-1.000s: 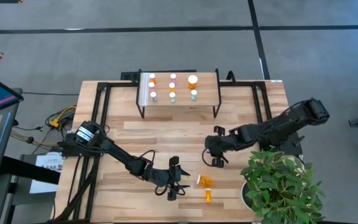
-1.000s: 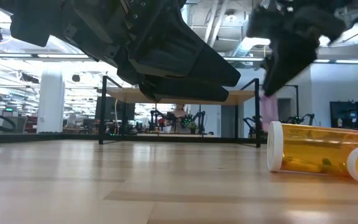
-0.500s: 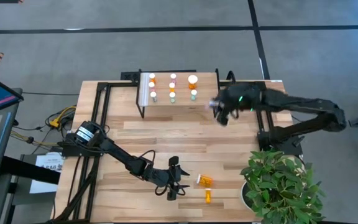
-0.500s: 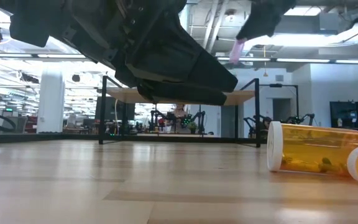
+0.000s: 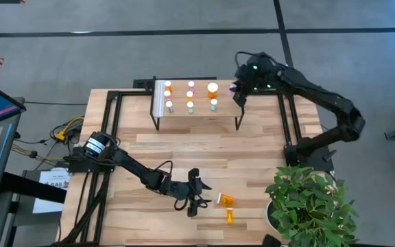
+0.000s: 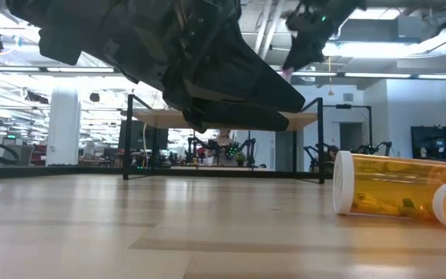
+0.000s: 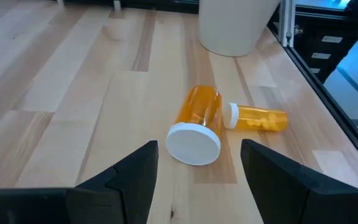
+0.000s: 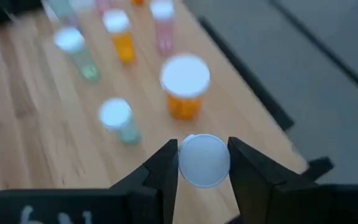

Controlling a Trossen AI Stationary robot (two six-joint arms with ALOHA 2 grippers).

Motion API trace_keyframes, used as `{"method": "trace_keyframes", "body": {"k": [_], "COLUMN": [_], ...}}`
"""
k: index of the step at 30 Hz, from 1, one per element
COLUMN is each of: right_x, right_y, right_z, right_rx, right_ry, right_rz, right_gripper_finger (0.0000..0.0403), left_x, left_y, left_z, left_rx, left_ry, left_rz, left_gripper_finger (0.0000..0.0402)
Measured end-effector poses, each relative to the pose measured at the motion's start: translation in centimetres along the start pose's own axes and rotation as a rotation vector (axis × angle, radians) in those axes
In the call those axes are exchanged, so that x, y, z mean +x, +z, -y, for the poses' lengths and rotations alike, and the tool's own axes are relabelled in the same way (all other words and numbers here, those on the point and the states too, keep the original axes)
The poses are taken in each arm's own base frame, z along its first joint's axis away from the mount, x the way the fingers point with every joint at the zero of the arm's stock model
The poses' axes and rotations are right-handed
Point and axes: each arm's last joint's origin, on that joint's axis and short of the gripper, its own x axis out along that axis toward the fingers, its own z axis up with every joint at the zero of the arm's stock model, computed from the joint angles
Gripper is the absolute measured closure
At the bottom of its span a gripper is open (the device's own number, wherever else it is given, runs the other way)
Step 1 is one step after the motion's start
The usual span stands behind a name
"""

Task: Pick and place medicine bottles onto shelf by color
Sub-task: Put the pink pill bottle on the shelf

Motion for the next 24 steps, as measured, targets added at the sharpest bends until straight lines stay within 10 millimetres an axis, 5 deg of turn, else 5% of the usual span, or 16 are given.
{"method": "trace_keyframes", "body": {"k": [12, 24], "right_x": [4.3, 6.6], "right_y": [-0.7, -1.2], "right_z": [3.3, 3.2], "right_rx": [0.056, 0.051], "right_ry": [-0.028, -0.007], "right_rz": [-0.113, -0.170], "right_gripper_finger": [0.0255, 0.0225], "left_x": [0.1, 0.1], "left_y": [0.1, 0.0], "left_z": [-0.2, -0.2], "left_rx": [-0.003, -0.008], "left_ry": [0.007, 0.007], "left_rz": [0.000, 0.000], "left_gripper_finger": [0.0184, 0.0184]}}
